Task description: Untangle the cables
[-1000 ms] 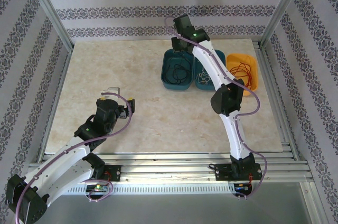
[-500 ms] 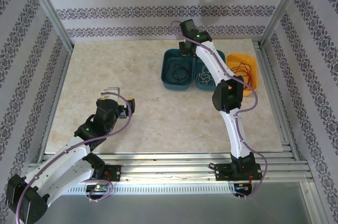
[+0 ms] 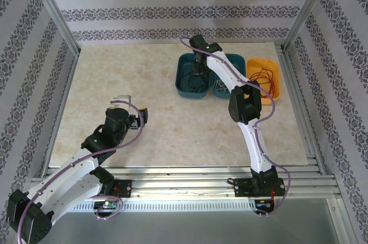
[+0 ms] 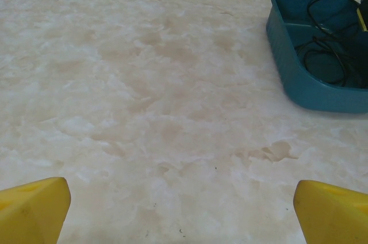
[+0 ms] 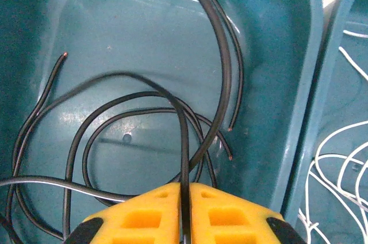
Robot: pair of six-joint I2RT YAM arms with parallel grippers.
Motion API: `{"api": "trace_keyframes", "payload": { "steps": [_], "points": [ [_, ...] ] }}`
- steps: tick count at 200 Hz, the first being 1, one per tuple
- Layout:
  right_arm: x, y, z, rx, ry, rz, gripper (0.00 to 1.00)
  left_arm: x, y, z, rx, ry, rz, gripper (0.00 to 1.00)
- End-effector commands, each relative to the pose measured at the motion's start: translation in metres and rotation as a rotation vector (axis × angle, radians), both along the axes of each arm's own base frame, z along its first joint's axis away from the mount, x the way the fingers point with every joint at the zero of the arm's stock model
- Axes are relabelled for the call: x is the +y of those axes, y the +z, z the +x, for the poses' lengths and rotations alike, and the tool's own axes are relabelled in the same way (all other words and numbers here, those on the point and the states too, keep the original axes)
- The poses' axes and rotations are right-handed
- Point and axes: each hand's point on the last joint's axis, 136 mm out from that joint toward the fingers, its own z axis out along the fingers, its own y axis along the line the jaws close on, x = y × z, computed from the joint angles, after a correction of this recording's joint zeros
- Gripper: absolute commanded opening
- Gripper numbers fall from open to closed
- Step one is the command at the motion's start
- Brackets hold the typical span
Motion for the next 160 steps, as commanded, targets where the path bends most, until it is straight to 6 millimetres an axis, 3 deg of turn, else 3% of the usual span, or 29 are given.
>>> {"api": "trace_keyframes", "payload": {
  "steps": [1, 36, 70, 160],
  "points": [
    [0.005, 0.001, -0.011, 0.031, 0.000, 0.019, 0.15, 0.003, -0.003, 0.001, -0.005, 0.016, -0.021, 0.99],
    [0.010, 0.015, -0.016, 0.006, 0.014, 0.018, 0.28, 0.003, -0.002, 0.001, -0.006, 0.017, -0.022, 0.99],
    [0.012, 0.040, -0.019, -0.040, 0.020, 0.023, 0.32, 0.002, -0.001, 0.002, -0.009, 0.013, -0.027, 0.99],
    [-0.005, 0.092, -0.036, -0.137, -0.002, -0.010, 0.54, 0.001, 0.004, 0.004, -0.019, 0.012, -0.027, 0.99]
  ]
}}
